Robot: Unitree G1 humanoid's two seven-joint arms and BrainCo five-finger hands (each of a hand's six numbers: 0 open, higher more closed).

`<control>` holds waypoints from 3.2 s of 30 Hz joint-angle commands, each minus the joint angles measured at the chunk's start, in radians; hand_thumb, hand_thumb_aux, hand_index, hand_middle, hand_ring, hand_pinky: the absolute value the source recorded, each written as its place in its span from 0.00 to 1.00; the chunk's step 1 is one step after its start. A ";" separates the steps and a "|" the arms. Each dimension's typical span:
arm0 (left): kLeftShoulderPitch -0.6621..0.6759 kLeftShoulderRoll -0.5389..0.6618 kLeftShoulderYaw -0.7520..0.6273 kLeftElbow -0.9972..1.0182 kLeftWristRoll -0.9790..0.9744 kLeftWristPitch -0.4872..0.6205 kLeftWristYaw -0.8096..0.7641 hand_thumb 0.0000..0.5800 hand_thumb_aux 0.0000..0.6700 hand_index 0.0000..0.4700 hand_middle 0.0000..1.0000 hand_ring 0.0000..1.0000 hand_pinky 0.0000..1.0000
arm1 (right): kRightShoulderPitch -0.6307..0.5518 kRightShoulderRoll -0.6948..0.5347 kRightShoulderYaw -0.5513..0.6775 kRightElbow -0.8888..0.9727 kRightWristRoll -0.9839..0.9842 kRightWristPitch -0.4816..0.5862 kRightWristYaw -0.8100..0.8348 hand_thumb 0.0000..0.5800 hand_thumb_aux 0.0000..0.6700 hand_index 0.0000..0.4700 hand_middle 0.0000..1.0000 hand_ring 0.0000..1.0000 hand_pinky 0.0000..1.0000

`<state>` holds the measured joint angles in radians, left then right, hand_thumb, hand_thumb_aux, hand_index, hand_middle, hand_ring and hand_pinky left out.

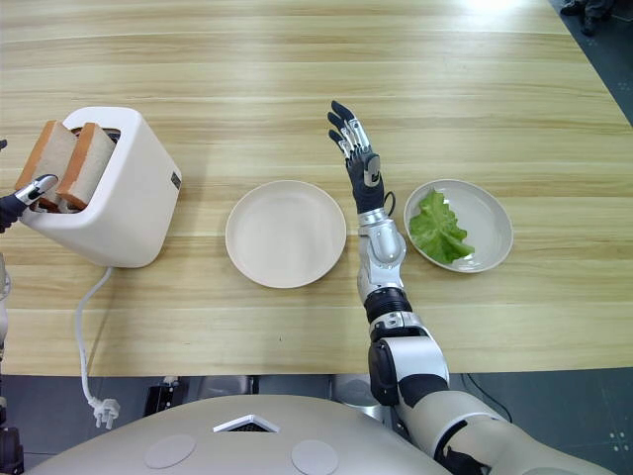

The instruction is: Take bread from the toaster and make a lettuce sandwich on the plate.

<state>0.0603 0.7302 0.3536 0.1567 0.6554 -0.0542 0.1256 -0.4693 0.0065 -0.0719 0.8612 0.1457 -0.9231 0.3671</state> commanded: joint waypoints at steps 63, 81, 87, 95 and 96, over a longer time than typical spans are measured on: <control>-0.322 -0.342 -0.596 -0.025 -0.721 -0.082 -0.757 1.00 1.00 0.98 1.00 1.00 1.00 | 0.221 -0.798 0.068 0.035 -1.116 0.225 -1.269 0.00 0.00 0.00 0.00 0.00 0.00; -0.543 -0.424 -0.657 0.454 -0.579 -0.207 -0.855 1.00 1.00 0.98 1.00 1.00 1.00 | 0.101 -0.864 0.439 0.378 -1.146 0.350 -1.410 0.00 0.00 0.00 0.00 0.00 0.00; -0.596 -0.446 -0.649 0.538 -0.560 -0.245 -0.832 1.00 1.00 0.98 1.00 1.00 1.00 | 0.076 -0.855 0.511 0.386 -1.147 0.330 -1.382 0.00 0.00 0.00 0.00 0.00 0.00; -0.611 -0.449 -0.654 0.563 -0.540 -0.257 -0.816 1.00 1.00 0.98 1.00 1.00 1.00 | 0.057 -0.846 0.563 0.394 -1.129 0.306 -1.350 0.00 0.00 0.00 0.00 0.00 0.00; -0.613 -0.448 -0.654 0.568 -0.535 -0.259 -0.811 1.00 1.00 0.98 1.00 1.00 1.00 | 0.057 -0.845 0.566 0.395 -1.127 0.306 -1.349 0.00 0.00 0.00 0.00 0.00 0.00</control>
<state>-0.5420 0.2779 -0.2997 0.6991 0.0927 -0.3085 -0.6941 -0.4092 -0.8458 0.4772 1.2469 -0.9962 -0.6118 -0.9990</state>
